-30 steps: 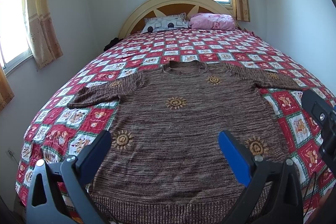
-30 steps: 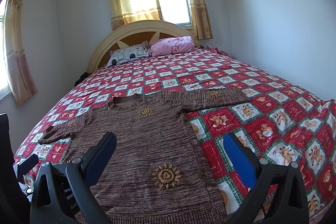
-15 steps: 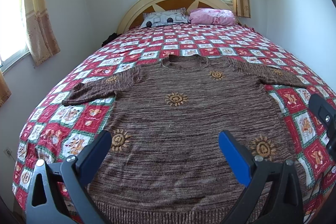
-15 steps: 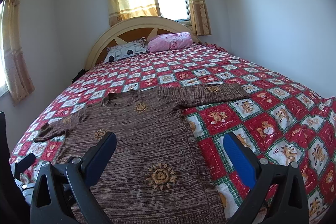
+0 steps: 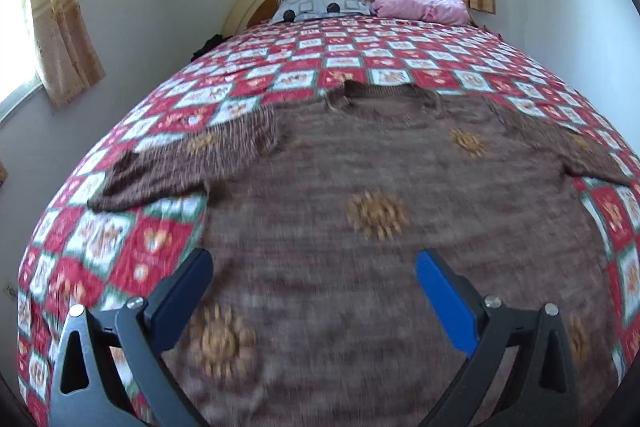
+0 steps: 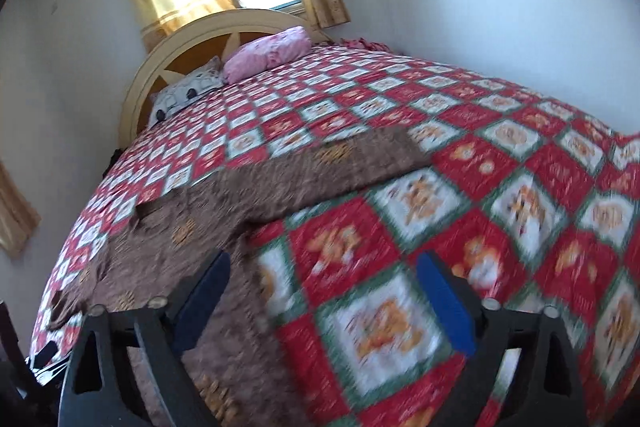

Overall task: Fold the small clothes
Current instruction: 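Lower the right gripper onto the sweater sleeve and close on it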

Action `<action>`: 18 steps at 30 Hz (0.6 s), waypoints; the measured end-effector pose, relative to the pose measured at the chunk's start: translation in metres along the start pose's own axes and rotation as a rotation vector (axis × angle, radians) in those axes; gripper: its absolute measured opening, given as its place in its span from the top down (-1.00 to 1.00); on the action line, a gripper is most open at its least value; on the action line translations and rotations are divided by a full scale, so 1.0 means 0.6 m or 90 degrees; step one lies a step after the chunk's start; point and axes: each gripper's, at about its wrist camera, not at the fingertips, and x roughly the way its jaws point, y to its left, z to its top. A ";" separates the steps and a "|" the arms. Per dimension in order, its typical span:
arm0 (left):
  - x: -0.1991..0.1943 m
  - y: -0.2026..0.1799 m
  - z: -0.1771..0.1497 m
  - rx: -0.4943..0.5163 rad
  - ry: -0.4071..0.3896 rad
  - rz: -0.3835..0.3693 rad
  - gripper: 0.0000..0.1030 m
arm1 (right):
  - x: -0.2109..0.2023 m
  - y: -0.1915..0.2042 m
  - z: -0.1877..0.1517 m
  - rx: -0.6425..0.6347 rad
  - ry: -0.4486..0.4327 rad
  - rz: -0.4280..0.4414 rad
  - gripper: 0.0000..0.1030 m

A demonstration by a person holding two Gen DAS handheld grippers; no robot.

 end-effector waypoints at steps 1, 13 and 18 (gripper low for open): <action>0.009 0.000 0.007 0.001 -0.003 0.000 -1.00 | 0.016 -0.008 0.021 -0.010 -0.004 -0.017 -0.52; 0.127 0.037 0.017 -0.059 0.041 0.022 -1.00 | 0.295 -0.099 0.132 0.006 0.130 -0.114 0.13; 0.154 0.044 0.015 -0.087 0.090 -0.004 -1.00 | 0.330 -0.091 0.117 -0.009 0.152 -0.143 0.13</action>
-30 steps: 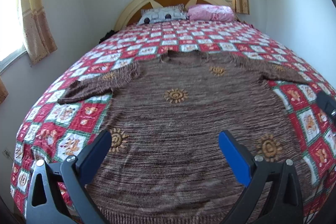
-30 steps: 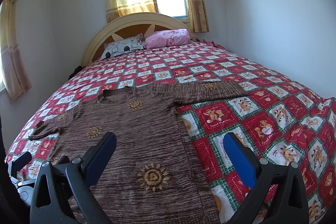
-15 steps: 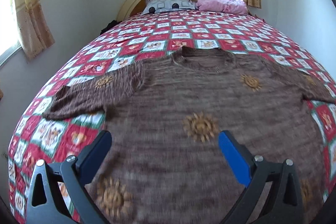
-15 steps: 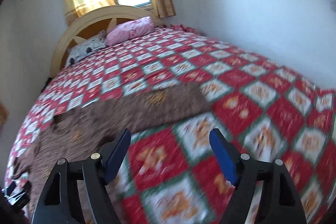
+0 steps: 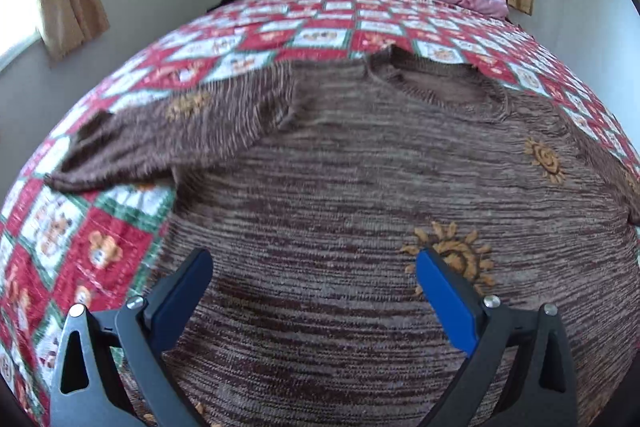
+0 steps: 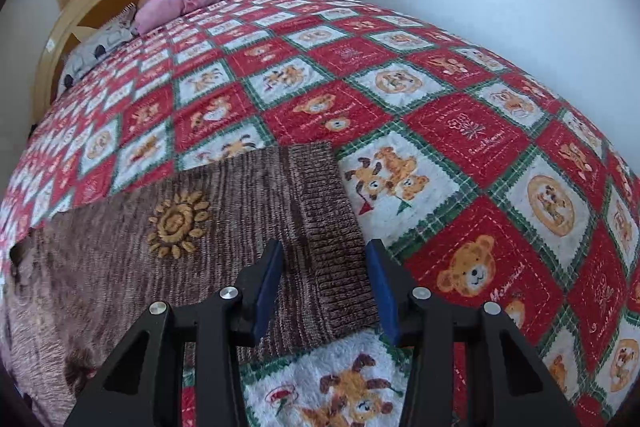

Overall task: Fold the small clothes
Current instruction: 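Lower the right gripper onto the sweater sleeve and close on it, then fold the gripped sleeve across the sweater body with the right gripper, then release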

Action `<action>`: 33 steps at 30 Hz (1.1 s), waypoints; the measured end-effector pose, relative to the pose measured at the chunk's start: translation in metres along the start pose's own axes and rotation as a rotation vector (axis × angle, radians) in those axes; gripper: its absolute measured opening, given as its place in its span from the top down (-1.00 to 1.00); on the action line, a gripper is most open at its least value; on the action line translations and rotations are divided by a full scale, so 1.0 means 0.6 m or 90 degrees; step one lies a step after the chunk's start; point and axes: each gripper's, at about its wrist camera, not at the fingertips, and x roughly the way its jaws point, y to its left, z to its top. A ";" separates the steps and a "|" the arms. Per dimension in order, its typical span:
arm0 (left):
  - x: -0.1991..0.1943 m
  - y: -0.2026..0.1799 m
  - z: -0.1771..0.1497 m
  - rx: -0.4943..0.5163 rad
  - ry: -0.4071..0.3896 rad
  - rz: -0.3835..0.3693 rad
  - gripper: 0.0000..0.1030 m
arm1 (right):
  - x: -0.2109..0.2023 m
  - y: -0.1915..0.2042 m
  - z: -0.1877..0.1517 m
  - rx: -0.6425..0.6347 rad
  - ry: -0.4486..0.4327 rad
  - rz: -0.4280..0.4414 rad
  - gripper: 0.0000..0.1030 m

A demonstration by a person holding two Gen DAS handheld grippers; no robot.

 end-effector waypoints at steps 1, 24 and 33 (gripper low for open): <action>0.002 0.002 -0.001 -0.006 0.006 -0.005 -1.00 | 0.001 0.003 -0.002 -0.007 0.000 -0.005 0.13; 0.011 0.008 -0.001 -0.019 0.006 -0.024 -1.00 | -0.176 0.177 0.036 -0.080 -0.070 0.173 0.83; 0.007 0.014 -0.005 -0.029 -0.001 -0.036 -1.00 | -0.233 0.472 -0.060 -0.208 -0.053 0.354 0.83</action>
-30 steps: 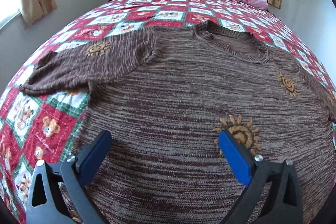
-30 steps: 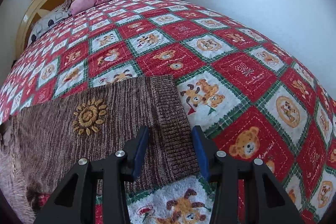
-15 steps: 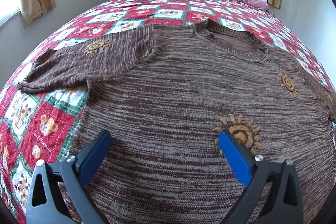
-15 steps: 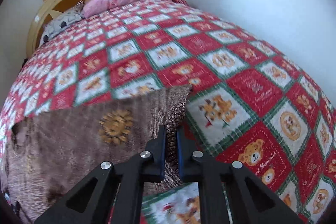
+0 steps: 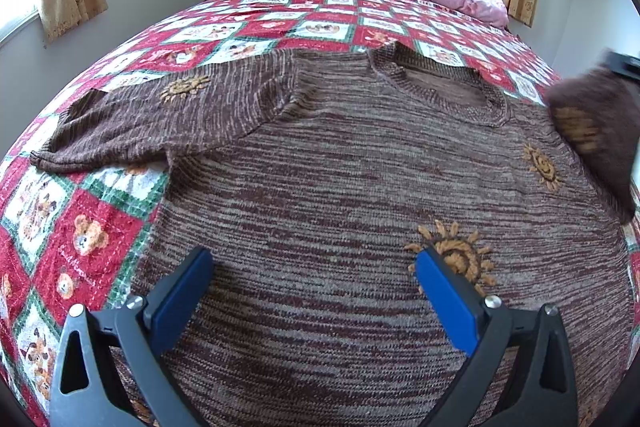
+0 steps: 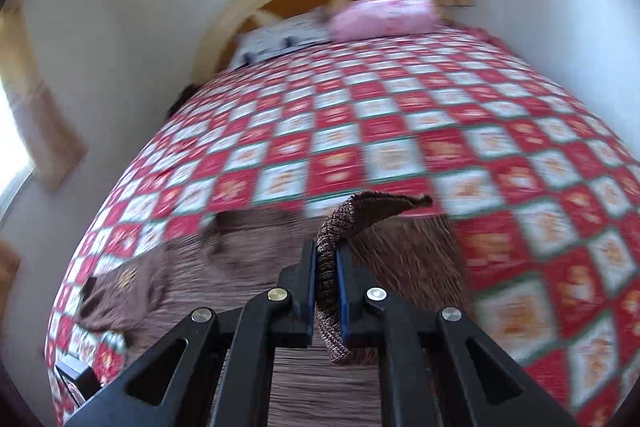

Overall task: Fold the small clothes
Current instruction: 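Fold the gripped sleeve across the sweater body with the right gripper, then release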

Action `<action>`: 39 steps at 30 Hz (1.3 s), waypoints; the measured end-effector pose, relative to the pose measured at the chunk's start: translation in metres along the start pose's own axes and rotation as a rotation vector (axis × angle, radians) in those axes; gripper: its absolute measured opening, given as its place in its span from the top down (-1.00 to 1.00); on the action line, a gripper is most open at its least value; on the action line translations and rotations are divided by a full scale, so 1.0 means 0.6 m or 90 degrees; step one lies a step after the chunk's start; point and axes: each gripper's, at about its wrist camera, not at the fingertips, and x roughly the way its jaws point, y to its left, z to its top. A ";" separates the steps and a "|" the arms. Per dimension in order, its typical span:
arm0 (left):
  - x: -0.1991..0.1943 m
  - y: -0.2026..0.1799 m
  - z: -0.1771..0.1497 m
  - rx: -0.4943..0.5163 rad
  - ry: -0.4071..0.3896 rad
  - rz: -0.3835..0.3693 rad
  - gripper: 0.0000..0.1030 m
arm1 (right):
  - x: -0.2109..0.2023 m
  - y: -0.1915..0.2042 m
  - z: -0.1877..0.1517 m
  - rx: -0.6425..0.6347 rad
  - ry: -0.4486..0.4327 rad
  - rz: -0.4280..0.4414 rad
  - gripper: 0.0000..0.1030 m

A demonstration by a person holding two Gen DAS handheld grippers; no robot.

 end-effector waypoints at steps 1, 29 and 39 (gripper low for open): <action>0.000 0.000 0.000 0.000 0.000 -0.001 -1.00 | 0.021 0.025 -0.009 -0.010 0.011 0.011 0.83; 0.003 0.000 -0.001 0.001 0.002 0.001 -1.00 | 0.073 0.029 -0.108 -0.080 0.029 0.085 0.26; -0.008 0.015 0.002 0.005 0.010 -0.024 -1.00 | 0.126 0.071 -0.191 -0.142 0.109 0.078 0.30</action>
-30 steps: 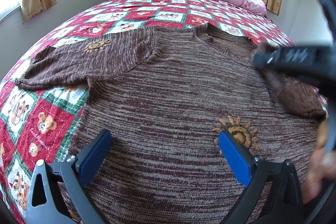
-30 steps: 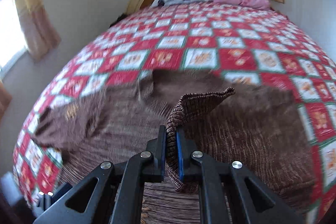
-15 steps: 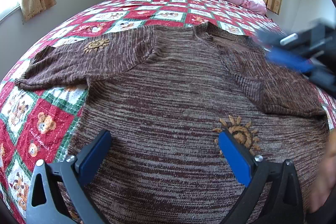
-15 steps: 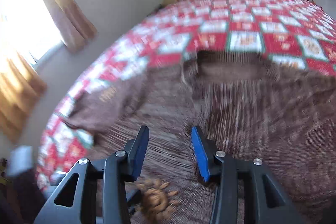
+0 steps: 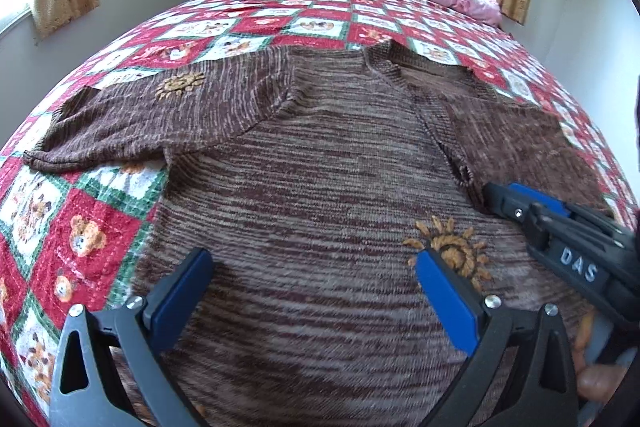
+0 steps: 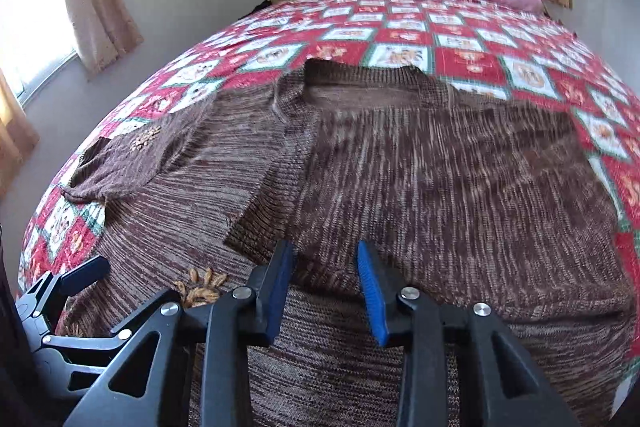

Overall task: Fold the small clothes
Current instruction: 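Fold the gripped sleeve across the sweater body with the right gripper, then release, then grasp the other sleeve with the left gripper and fold it across the body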

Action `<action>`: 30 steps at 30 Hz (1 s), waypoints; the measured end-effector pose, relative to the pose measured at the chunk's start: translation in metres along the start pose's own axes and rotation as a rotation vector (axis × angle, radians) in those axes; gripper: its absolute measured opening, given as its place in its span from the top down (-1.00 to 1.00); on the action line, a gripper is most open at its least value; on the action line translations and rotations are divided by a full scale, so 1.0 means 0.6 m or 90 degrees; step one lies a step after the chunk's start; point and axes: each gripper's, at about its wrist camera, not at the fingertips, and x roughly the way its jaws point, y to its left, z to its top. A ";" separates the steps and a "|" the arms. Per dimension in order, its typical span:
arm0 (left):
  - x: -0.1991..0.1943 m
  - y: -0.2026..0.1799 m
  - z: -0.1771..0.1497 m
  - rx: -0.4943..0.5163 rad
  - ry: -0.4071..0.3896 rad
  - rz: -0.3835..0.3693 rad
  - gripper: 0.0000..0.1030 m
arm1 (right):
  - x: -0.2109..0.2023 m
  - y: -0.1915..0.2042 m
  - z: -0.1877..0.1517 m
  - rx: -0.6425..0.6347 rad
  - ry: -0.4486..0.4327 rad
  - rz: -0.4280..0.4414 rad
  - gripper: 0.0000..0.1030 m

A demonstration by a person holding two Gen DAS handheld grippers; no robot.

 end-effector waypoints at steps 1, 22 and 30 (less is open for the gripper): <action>-0.014 0.014 0.002 -0.007 -0.015 0.015 -1.00 | -0.003 -0.006 0.000 0.012 -0.004 0.010 0.30; 0.042 0.393 0.105 -0.353 -0.007 0.219 -0.22 | 0.007 -0.032 0.001 0.057 -0.006 0.031 0.29; 0.044 0.402 0.120 -0.366 -0.037 0.181 0.78 | 0.008 -0.032 0.000 0.058 -0.006 0.031 0.29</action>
